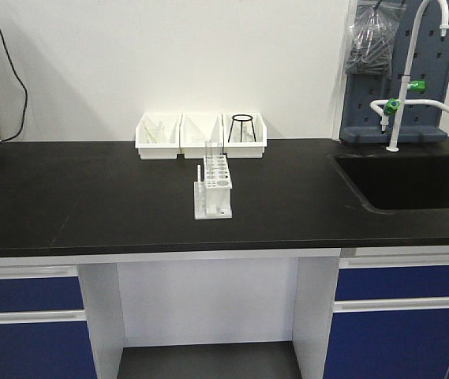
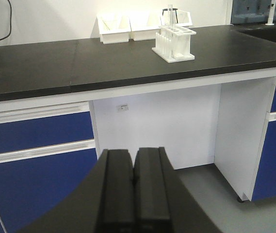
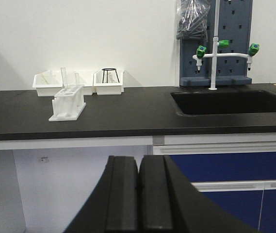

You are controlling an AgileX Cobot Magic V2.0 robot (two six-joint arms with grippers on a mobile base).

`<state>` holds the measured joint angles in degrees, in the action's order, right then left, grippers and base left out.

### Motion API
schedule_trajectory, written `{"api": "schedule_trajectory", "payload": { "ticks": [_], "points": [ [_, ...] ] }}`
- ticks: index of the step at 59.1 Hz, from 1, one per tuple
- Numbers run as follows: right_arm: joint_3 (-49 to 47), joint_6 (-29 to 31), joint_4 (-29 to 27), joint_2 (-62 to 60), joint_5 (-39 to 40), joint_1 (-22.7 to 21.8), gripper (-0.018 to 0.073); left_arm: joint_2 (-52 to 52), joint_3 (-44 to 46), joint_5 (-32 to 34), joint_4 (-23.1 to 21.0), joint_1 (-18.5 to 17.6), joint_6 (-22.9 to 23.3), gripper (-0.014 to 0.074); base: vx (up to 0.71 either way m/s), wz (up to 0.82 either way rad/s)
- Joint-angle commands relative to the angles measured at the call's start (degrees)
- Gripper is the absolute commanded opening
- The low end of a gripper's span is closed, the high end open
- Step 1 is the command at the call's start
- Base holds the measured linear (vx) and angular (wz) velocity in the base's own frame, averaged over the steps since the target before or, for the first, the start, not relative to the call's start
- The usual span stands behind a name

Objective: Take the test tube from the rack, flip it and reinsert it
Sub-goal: 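Drive the base toward the white test-tube rack on the bench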

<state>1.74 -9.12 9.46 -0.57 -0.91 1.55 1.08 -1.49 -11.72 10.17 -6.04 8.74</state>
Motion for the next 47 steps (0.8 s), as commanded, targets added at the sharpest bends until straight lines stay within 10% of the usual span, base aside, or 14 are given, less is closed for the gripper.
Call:
{"api": "schedule_trajectory", "payload": {
  "ticks": [1, 47],
  "points": [
    [0.14, 0.77, 0.18, -0.77, 4.31, -0.33, -0.0011, 0.42, 0.23, 4.62, -0.27, -0.01, 0.5, -0.0006, 0.0, 0.0],
    [0.14, 0.77, 0.23, -0.77, 4.47, -0.33, -0.0011, 0.42, 0.23, 4.62, -0.27, -0.01, 0.5, -0.0006, 0.01, 0.0]
  ]
}}
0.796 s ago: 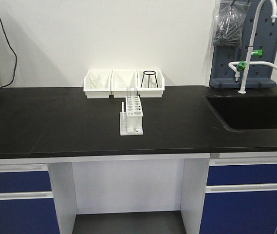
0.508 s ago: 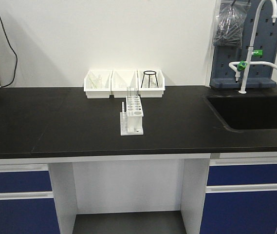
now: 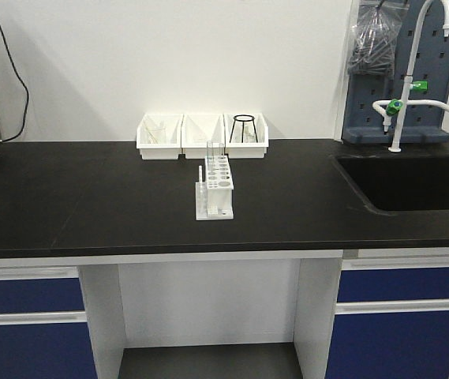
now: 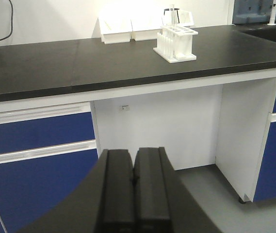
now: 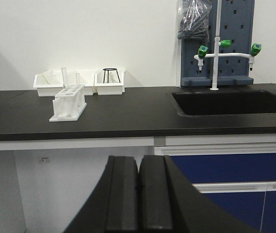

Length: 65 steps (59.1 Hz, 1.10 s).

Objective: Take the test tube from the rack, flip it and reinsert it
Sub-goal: 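Drive the base toward the white test-tube rack on the bench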

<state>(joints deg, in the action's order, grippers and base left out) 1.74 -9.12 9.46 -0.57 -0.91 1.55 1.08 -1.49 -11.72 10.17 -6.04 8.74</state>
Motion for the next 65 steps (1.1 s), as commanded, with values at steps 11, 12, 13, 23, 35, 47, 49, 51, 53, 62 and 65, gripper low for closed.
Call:
{"api": "schedule_trajectory", "payload": {
  "ticks": [11, 12, 13, 23, 35, 47, 49, 51, 53, 62, 65],
  "points": [
    [0.14, 0.77, 0.19, -0.77, 4.47, -0.33, -0.0011, 0.42, 0.23, 4.62, -0.27, -0.01, 0.5, -0.0006, 0.09, 0.0],
    [0.14, 0.77, 0.19, -0.77, 4.47, -0.33, -0.0011, 0.42, 0.23, 4.62, -0.27, -0.01, 0.5, -0.0006, 0.16, -0.01],
    [0.14, 0.77, 0.19, -0.77, 4.47, -0.33, -0.0011, 0.42, 0.23, 4.62, -0.27, -0.01, 0.5, -0.0006, 0.16, -0.01],
    [0.14, 0.77, 0.19, -0.77, 4.47, -0.33, -0.0011, 0.42, 0.23, 4.62, -0.27, -0.01, 0.5, -0.0006, 0.22, 0.0],
    [0.14, 0.77, 0.19, -0.77, 4.47, -0.33, -0.0011, 0.42, 0.23, 4.62, -0.27, -0.01, 0.5, -0.0006, 0.34, -0.04],
    [0.14, 0.77, 0.19, -0.77, 4.47, -0.33, -0.0011, 0.42, 0.23, 4.62, -0.27, -0.01, 0.5, -0.0006, 0.41, 0.01],
    [0.14, 0.77, 0.19, -0.77, 4.47, -0.33, -0.0011, 0.42, 0.23, 4.62, -0.27, -0.01, 0.5, -0.0006, 0.44, 0.07],
    [0.14, 0.77, 0.19, -0.77, 4.47, -0.33, -0.0011, 0.42, 0.23, 4.62, -0.27, -0.01, 0.5, -0.0006, 0.44, 0.08],
    [0.14, 0.77, 0.19, -0.77, 4.47, -0.33, -0.0011, 0.42, 0.23, 4.62, -0.27, -0.01, 0.5, -0.0006, 0.44, 0.07],
    [0.14, 0.77, 0.19, -0.77, 4.47, -0.33, -0.0011, 0.42, 0.23, 4.62, -0.27, -0.01, 0.5, -0.0006, 0.43, 0.05],
    [0.14, 0.77, 0.19, -0.77, 4.47, -0.33, -0.0011, 0.42, 0.23, 4.62, -0.27, -0.01, 0.5, -0.0006, 0.41, 0.03]
  ]
}}
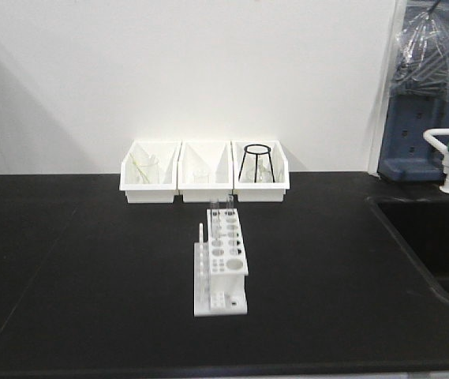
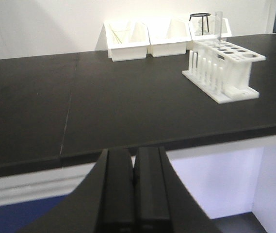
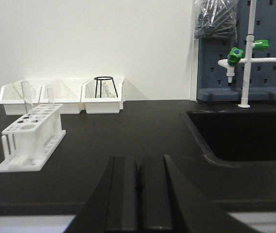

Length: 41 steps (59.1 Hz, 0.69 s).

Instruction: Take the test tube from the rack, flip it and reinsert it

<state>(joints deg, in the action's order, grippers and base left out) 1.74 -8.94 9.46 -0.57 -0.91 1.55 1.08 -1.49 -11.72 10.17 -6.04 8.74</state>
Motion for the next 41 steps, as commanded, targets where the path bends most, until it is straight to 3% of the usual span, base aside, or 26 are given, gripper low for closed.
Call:
{"api": "schedule_trajectory", "payload": {
  "ticks": [1, 41],
  "points": [
    [0.14, 0.58, 0.19, -0.77, 4.47, -0.33, -0.0011, 0.42, 0.23, 4.62, -0.27, -0.01, 0.5, -0.0006, 0.41, 0.03],
    [0.14, 0.58, 0.19, -0.77, 4.31, -0.33, -0.0011, 0.42, 0.23, 4.62, -0.27, -0.01, 0.5, -0.0006, 0.34, 0.01]
  ]
}}
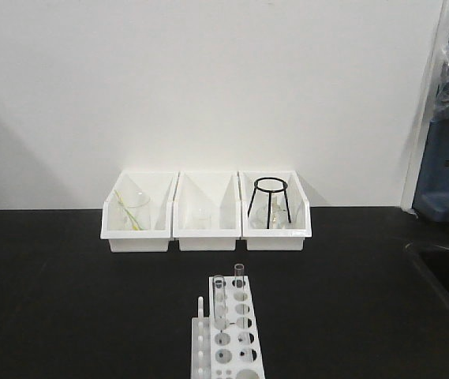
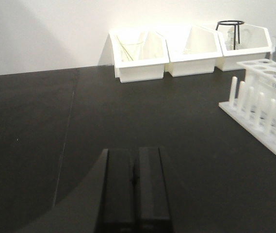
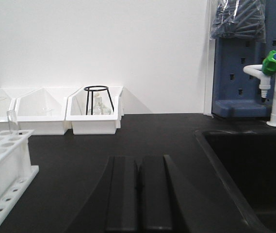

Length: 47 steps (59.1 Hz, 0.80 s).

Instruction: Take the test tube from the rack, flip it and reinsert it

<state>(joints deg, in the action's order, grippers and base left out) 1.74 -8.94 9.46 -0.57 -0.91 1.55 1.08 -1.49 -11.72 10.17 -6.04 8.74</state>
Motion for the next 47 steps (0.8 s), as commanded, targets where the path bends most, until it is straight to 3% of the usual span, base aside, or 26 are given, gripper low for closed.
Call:
{"api": "schedule_trajectory", "payload": {
  "ticks": [1, 47],
  "points": [
    [0.14, 0.58, 0.19, -0.77, 4.31, -0.33, -0.0011, 0.42, 0.23, 4.62, -0.27, -0.01, 0.5, -0.0006, 0.29, 0.01],
    [0.14, 0.52, 0.17, -0.77, 4.72, -0.33, -0.0011, 0.42, 0.23, 4.62, -0.27, -0.01, 0.5, -0.0006, 0.12, 0.0]
  ]
}}
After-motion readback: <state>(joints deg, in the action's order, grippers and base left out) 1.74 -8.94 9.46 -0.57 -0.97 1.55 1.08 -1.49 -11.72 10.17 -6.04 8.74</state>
